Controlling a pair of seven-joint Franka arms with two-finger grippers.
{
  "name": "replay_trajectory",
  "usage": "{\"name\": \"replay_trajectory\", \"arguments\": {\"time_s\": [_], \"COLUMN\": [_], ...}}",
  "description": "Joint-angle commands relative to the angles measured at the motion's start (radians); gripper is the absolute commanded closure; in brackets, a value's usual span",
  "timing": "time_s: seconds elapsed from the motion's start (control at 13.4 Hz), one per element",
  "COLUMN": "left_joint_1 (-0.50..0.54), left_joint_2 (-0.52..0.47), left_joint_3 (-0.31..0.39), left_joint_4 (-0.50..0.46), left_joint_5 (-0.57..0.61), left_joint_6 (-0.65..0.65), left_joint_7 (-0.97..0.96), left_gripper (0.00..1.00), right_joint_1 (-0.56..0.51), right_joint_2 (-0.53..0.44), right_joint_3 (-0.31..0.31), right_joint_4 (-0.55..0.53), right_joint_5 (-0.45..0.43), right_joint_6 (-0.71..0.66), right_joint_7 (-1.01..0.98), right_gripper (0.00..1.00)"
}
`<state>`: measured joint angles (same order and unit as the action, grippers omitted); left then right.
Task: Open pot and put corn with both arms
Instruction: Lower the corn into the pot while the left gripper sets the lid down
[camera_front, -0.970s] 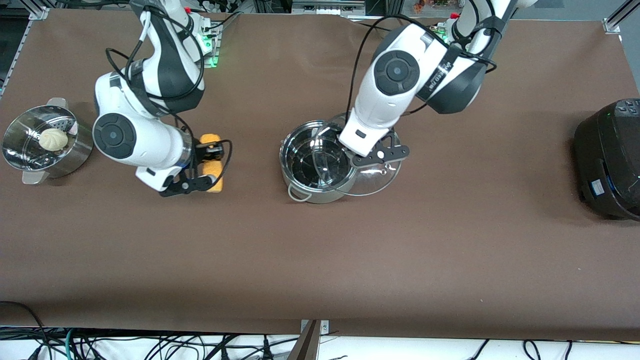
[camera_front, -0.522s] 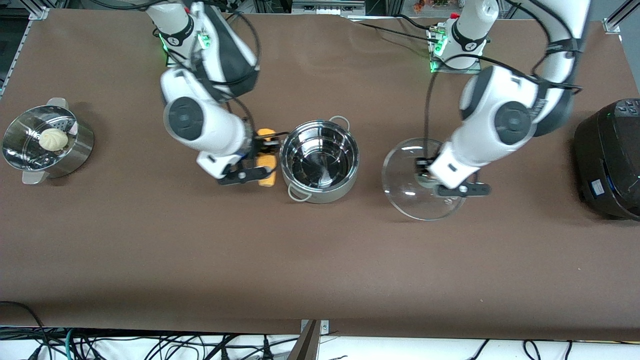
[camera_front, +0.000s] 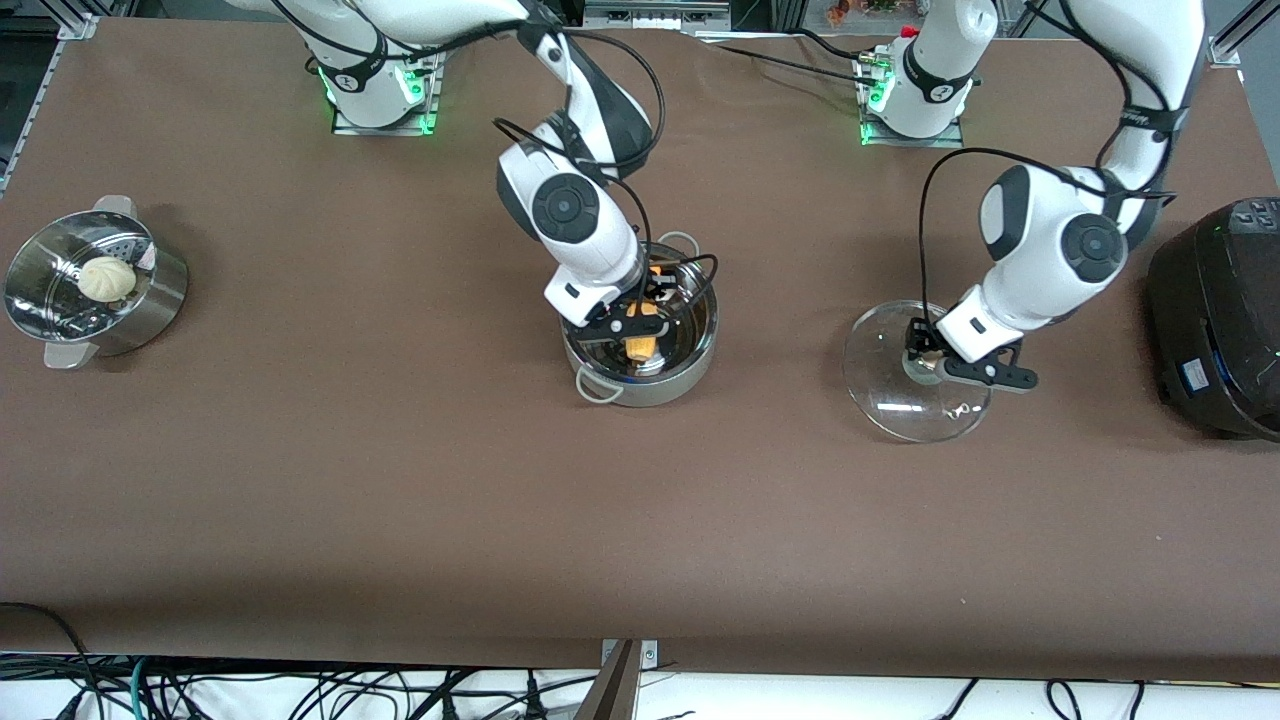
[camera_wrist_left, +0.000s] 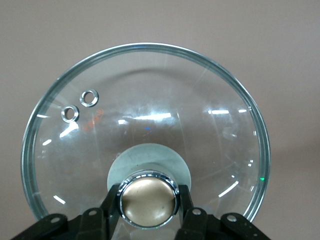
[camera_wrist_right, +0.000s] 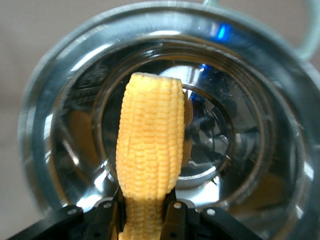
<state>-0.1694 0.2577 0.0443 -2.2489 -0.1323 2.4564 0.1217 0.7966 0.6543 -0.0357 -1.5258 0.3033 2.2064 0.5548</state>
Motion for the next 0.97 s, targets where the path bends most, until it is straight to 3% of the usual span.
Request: {"name": "replay_trajectory", "arguments": {"time_s": [0.0,0.07,0.15,0.22,0.3,0.37,0.6,0.9], "left_joint_1": [-0.007,-0.007,-0.007,-0.007,-0.009,-0.007,-0.007,-0.006], "left_joint_2": [0.024,0.031,0.038,0.043,0.045,0.043,-0.007,-0.147], "left_joint_3": [-0.003,-0.003,-0.003,-0.003,-0.003,-0.003,0.005,0.008], "left_joint_4": [-0.031,-0.031,-0.031,-0.031,-0.031,-0.031,-0.025,0.0], "left_joint_5": [-0.021,-0.02,-0.02,-0.02,-0.02,-0.02,-0.02,-0.007], "left_joint_6": [0.019,0.019,0.019,0.019,0.019,0.016,-0.037,-0.132], "left_joint_7": [0.029,0.03,0.03,0.032,0.03,0.029,0.018,0.01], "left_gripper": [1.0,1.0,1.0,1.0,0.64,0.01,0.0,0.0], "right_joint_1": [0.009,0.007,0.009,0.009,0.009,0.006,-0.003,-0.004], "right_joint_2": [0.051,0.054,0.056,0.053,0.047,0.041,-0.016,-0.088], "right_joint_3": [-0.012,-0.012,-0.012,-0.012,-0.013,-0.015,-0.026,-0.107], "right_joint_4": [0.035,0.033,0.033,0.033,0.035,0.035,0.036,0.039], "right_joint_5": [0.01,0.011,0.004,-0.009,-0.009,-0.009,-0.01,-0.012], "right_joint_6": [0.018,0.018,0.019,0.019,0.019,0.018,0.004,-0.117], "right_joint_7": [0.013,0.013,0.016,0.013,0.011,0.008,0.001,-0.015], "right_gripper": [0.94,0.8,0.01,0.0,0.0,0.0,0.0,0.0]}}
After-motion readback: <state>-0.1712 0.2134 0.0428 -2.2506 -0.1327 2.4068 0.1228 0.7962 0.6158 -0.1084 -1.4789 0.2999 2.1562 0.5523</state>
